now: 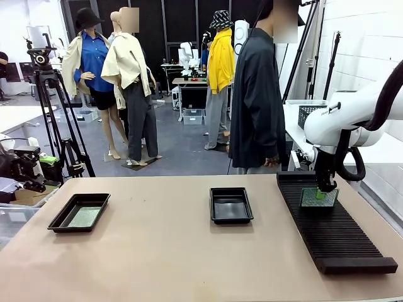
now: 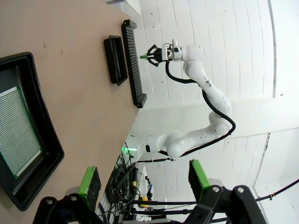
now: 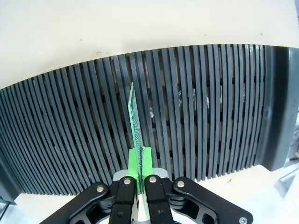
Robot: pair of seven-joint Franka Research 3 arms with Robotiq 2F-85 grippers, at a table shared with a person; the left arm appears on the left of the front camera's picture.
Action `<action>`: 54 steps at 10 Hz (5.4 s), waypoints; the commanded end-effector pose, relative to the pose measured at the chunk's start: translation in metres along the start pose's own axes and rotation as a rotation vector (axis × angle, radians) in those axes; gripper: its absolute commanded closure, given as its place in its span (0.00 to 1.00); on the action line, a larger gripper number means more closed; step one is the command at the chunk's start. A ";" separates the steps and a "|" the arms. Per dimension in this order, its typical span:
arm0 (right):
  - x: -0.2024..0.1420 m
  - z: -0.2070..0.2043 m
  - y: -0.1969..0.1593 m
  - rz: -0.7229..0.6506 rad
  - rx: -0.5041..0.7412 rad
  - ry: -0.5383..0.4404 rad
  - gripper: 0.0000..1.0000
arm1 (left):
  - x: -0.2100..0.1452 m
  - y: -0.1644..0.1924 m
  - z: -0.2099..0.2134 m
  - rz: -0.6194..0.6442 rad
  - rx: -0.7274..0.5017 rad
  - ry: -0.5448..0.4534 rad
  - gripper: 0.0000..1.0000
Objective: Inspect and transfer BCBs to ESD trays.
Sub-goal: Pick up the Blank PCB from the PCB Rack and place it in the right ESD tray.
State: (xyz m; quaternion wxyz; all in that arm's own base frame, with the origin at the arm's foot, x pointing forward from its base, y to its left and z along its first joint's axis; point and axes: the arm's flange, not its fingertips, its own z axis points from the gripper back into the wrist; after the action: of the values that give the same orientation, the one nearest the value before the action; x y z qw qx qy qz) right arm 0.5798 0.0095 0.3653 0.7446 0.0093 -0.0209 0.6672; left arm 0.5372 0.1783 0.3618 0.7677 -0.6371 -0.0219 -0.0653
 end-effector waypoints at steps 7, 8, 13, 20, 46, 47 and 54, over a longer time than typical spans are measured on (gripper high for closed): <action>0.007 0.027 0.002 0.027 0.005 0.109 1.00 | 0.000 -0.002 -0.001 -0.002 0.009 0.005 0.00; 0.009 0.031 0.006 0.034 -0.005 0.122 1.00 | 0.000 -0.002 -0.001 -0.002 0.009 0.005 0.00; 0.015 0.055 0.023 0.019 -0.024 0.136 1.00 | 0.000 -0.002 -0.001 -0.002 0.009 0.005 0.00; 0.062 0.075 0.038 -0.562 -0.024 -0.051 1.00 | 0.000 -0.002 -0.001 -0.002 0.009 0.005 0.00; 0.193 -0.019 -0.001 -1.374 0.498 -0.483 1.00 | 0.000 -0.002 -0.001 -0.002 0.009 0.005 0.00; 0.198 -0.027 -0.003 -1.379 0.489 -0.483 1.00 | 0.000 -0.002 -0.001 -0.002 0.009 0.005 0.00; 0.214 -0.055 -0.010 -1.386 0.522 -0.473 1.00 | 0.000 -0.002 -0.001 -0.002 0.009 0.005 0.00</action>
State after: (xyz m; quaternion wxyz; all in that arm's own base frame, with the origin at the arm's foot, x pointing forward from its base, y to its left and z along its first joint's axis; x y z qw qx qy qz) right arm 0.6091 0.2207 0.3226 0.9449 0.3269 -0.0022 0.0161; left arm 0.5374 0.1779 0.3613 0.7678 -0.6369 -0.0214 -0.0652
